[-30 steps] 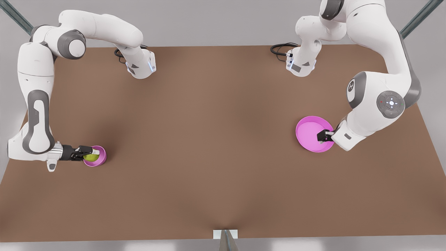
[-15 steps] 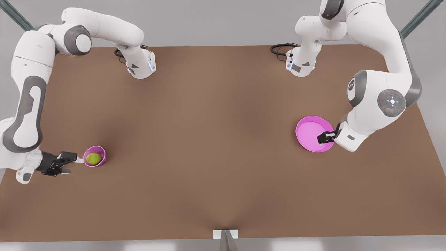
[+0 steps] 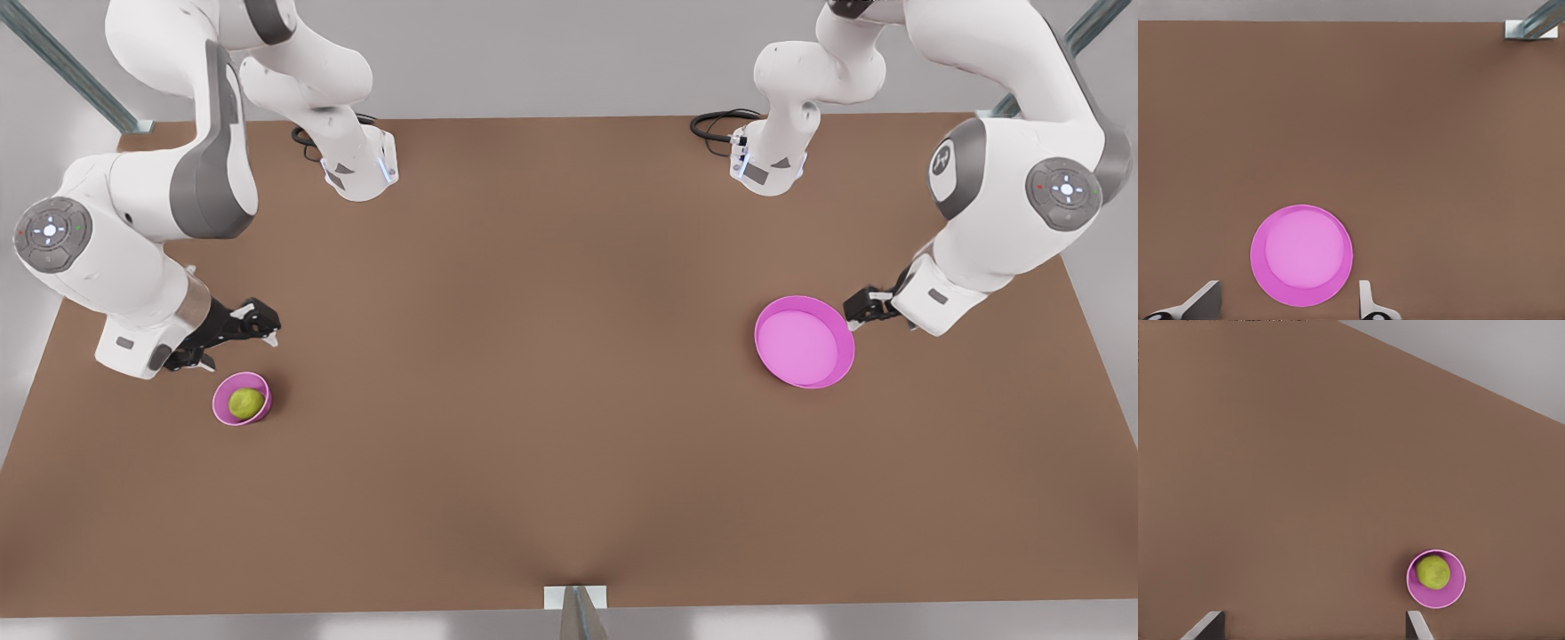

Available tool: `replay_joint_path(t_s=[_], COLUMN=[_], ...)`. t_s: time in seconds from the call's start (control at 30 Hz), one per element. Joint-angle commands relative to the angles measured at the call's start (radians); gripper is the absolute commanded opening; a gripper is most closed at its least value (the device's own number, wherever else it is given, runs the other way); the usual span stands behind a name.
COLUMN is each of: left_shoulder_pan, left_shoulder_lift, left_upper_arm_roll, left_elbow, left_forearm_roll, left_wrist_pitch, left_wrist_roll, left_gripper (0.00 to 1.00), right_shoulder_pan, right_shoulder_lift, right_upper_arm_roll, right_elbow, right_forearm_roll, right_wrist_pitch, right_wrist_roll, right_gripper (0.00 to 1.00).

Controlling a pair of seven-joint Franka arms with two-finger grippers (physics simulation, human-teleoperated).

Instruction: Use the left arm to pick up the apple from the plate, transfer it to the gripper of the right arm, and then use the right arm to place it into the bowl

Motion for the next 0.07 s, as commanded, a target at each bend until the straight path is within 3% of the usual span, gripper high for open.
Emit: replay_joint_path(t_s=[0.0,0.03], left_shoulder_pan=[0.0,0.0], left_shoulder_lift=[0.012,0.02], left_upper_arm_roll=[-0.001,-0.001], left_elbow=[0.012,0.02], left_forearm_roll=[0.004,0.004], left_wrist_pitch=[-0.003,-0.005], left_wrist_roll=[0.135,0.135], left_gripper=[1.0,1.0], right_shoulder_pan=[0.011,0.017], right_shoulder_lift=[0.001,0.003], right_upper_arm_roll=[-0.001,-0.001], right_elbow=[0.002,0.003], right_forearm_roll=[0.018,0.018], right_wrist_pitch=[0.015,0.029], right_wrist_roll=[0.44,0.442], right_gripper=[1.0,1.0])
